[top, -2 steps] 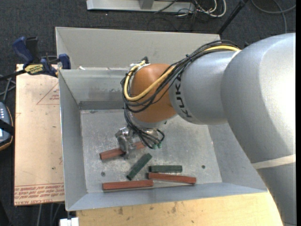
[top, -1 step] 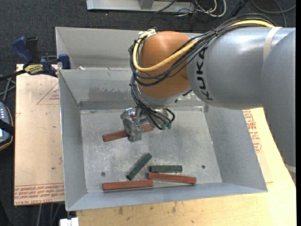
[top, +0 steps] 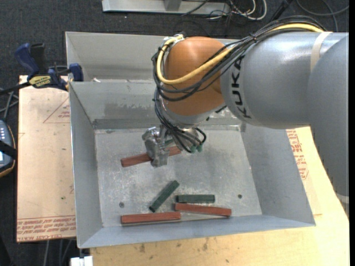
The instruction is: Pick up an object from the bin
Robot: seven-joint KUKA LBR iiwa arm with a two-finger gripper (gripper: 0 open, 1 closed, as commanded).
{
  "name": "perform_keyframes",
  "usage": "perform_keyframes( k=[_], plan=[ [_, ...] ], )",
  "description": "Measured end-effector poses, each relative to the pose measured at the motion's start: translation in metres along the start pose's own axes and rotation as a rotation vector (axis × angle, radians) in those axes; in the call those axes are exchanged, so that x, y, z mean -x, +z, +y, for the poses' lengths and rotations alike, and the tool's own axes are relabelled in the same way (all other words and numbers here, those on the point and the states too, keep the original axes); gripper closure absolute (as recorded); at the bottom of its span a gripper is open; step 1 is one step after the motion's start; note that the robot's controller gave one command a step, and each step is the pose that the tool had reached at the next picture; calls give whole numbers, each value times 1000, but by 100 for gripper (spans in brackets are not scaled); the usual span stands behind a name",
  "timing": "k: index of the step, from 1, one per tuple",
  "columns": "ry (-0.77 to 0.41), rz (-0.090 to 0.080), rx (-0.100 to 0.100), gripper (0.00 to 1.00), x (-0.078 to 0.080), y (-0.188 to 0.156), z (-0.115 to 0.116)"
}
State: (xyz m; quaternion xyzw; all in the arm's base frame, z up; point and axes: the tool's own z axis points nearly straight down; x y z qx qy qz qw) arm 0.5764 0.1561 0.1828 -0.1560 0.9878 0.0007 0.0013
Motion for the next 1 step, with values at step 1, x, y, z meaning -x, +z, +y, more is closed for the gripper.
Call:
perform_keyframes(
  k=[1],
  plan=[
    [5, -1, 0, 100, -4, -80, 0]
  ],
)
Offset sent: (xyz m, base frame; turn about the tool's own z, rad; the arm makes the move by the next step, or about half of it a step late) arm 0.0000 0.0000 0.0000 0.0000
